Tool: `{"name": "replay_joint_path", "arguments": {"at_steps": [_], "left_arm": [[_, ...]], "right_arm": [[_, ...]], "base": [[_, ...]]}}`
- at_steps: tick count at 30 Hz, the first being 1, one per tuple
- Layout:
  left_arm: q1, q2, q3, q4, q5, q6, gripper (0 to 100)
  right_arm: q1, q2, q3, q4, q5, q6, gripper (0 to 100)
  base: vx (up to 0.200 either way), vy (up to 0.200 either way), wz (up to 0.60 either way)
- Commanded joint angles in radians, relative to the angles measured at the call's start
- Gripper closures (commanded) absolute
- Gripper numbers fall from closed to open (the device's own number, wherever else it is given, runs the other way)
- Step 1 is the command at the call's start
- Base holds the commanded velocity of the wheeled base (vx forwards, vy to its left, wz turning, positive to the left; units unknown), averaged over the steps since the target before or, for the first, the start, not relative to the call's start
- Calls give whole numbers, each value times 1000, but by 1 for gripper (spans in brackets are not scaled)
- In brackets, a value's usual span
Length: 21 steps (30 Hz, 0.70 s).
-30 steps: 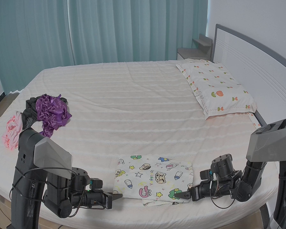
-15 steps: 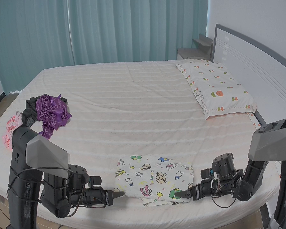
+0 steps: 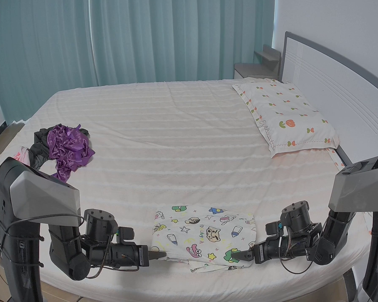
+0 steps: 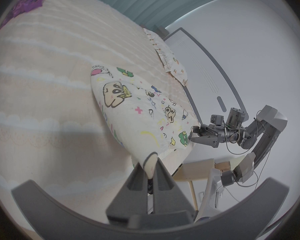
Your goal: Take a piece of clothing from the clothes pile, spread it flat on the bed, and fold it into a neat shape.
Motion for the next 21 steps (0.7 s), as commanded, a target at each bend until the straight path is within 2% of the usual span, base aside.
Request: {"name": "replay_joint_path", "arguments": {"at_steps": [1, 6, 9, 17, 18, 21], "left_arm": [[6, -23, 6, 54, 1, 43, 100], [18, -53, 3, 122, 1, 65, 100], [24, -61, -2, 188, 1, 140, 100], [34, -50, -2, 198, 30, 241, 100], [34, -47, -3, 198, 35, 246, 0], [34, -46, 0, 194, 55, 249, 0]], "right_arm": [[0, 3, 0, 0, 0, 0, 0], [0, 3, 0, 0, 0, 0, 0], [0, 5, -2, 0, 0, 0, 0], [0, 9, -2, 0, -1, 0, 0], [0, 9, -2, 0, -1, 0, 0], [-1, 9, -2, 0, -1, 0, 0]], "base": [[0, 0, 0], [0, 0, 0], [0, 0, 0], [0, 0, 0], [0, 0, 0], [0, 0, 0]]}}
